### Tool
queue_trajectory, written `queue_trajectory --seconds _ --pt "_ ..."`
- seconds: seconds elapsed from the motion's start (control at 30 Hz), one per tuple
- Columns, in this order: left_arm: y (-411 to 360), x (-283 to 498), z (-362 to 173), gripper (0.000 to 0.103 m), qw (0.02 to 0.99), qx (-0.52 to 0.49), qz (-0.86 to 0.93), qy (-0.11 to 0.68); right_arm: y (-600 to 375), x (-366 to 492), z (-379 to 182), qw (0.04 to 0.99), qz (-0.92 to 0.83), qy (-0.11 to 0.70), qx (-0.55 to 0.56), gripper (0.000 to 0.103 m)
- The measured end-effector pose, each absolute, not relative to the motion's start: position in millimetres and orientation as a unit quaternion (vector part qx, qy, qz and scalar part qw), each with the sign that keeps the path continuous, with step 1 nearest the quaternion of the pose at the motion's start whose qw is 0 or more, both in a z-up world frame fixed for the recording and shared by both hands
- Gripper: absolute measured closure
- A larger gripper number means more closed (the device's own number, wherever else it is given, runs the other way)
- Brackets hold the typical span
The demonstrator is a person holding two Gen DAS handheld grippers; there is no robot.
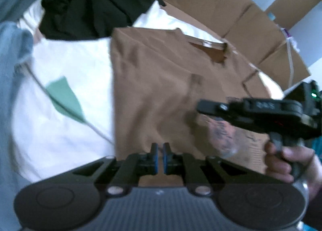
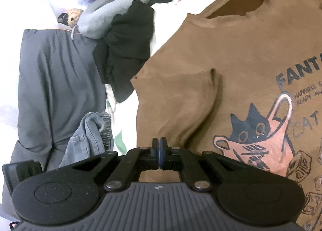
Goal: Fold clothes
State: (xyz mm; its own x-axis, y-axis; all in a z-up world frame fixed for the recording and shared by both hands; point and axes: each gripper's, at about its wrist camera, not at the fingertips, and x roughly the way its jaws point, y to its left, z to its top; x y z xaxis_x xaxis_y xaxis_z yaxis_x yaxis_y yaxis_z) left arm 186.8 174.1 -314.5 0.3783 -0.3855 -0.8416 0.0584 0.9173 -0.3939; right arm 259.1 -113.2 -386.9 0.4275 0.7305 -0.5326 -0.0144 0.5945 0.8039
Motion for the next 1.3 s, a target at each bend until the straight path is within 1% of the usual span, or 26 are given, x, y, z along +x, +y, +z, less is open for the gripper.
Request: queue_trajectory --seconds 0.1,0.13,0.17,0.3,0.37,0.47,0.5,0.53,0.57,0.6,0.63,0.8,0.9,0.93,1.0,1.03,1.07,1.1,1.17,1.2,1.3 --pt "165.5 178.9 -322.7 0.092 0.817 -0.178 -0.134 0.532 -114.3 260.4 -385.1 0.759 0.241 0.474 0.376 0.103" --pt "162.7 177.0 -326.1 0.089 0.817 -0.187 -0.131 0.530 -114.8 261.0 -385.2 0.761 0.236 0.476 0.372 0.103" --pt "159.7 175.4 -329.8 0.083 0.816 -0.196 -0.127 0.528 -115.6 261.3 -386.0 0.762 0.229 0.480 0.370 0.103" --pt "146.6 176.0 -347.6 0.078 0.801 -0.228 -0.117 0.541 -125.1 256.8 -392.5 0.761 0.205 0.488 0.375 0.101" --pt "142.3 176.5 -354.8 0.070 0.794 -0.243 -0.109 0.547 -129.1 254.0 -394.1 0.763 0.196 0.488 0.376 0.100" --pt "138.9 178.3 -363.1 0.066 0.782 -0.260 -0.095 0.558 -134.8 250.8 -396.5 0.767 0.183 0.487 0.376 0.098" --pt "138.8 178.7 -365.3 0.065 0.779 -0.269 -0.093 0.559 -136.7 251.9 -397.5 0.768 0.178 0.488 0.375 0.095" --pt "140.5 179.1 -367.1 0.062 0.774 -0.284 -0.088 0.558 -139.0 253.6 -398.8 0.769 0.172 0.488 0.375 0.082" --pt "142.3 179.6 -368.0 0.057 0.772 -0.297 -0.084 0.556 -141.7 255.4 -399.9 0.771 0.166 0.486 0.376 0.073" --pt "144.1 180.0 -368.9 0.056 0.770 -0.309 -0.079 0.553 -145.0 257.5 -400.4 0.774 0.158 0.481 0.379 0.059" --pt "145.9 180.4 -369.9 0.055 0.767 -0.322 -0.074 0.550 -146.9 260.6 -401.5 0.776 0.153 0.479 0.380 0.059" --pt "158.3 172.8 -374.0 0.053 0.751 -0.409 -0.037 0.517 -149.4 280.8 -410.6 0.775 0.150 0.484 0.379 0.060" --pt "160.6 166.1 -378.4 0.053 0.742 -0.444 -0.021 0.502 -146.7 290.6 -413.3 0.775 0.153 0.488 0.371 0.060" --pt "161.0 164.2 -380.8 0.054 0.739 -0.454 -0.016 0.498 -145.9 293.2 -413.2 0.776 0.154 0.488 0.368 0.060" --pt "162.1 160.5 -386.0 0.061 0.734 -0.470 0.002 0.491 -144.2 298.0 -413.1 0.780 0.155 0.487 0.362 0.062" --pt "164.0 158.1 -389.4 0.072 0.729 -0.482 0.010 0.485 -142.9 301.2 -413.7 0.781 0.155 0.487 0.358 0.066" --pt "165.4 156.2 -392.7 0.088 0.725 -0.491 0.016 0.482 -142.1 304.3 -414.8 0.782 0.154 0.489 0.355 0.070" --pt "166.9 154.4 -396.1 0.097 0.721 -0.501 0.023 0.479 -141.4 307.5 -416.3 0.782 0.151 0.491 0.353 0.077" --pt "168.1 152.0 -399.3 0.098 0.714 -0.511 0.033 0.477 -140.6 312.1 -417.3 0.782 0.148 0.493 0.352 0.098" --pt "166.6 151.8 -396.8 0.098 0.717 -0.507 0.026 0.478 -140.1 313.0 -416.1 0.783 0.149 0.493 0.350 0.102" --pt "162.1 151.1 -389.0 0.099 0.726 -0.494 0.004 0.479 -140.0 313.7 -409.7 0.788 0.155 0.486 0.345 0.102"
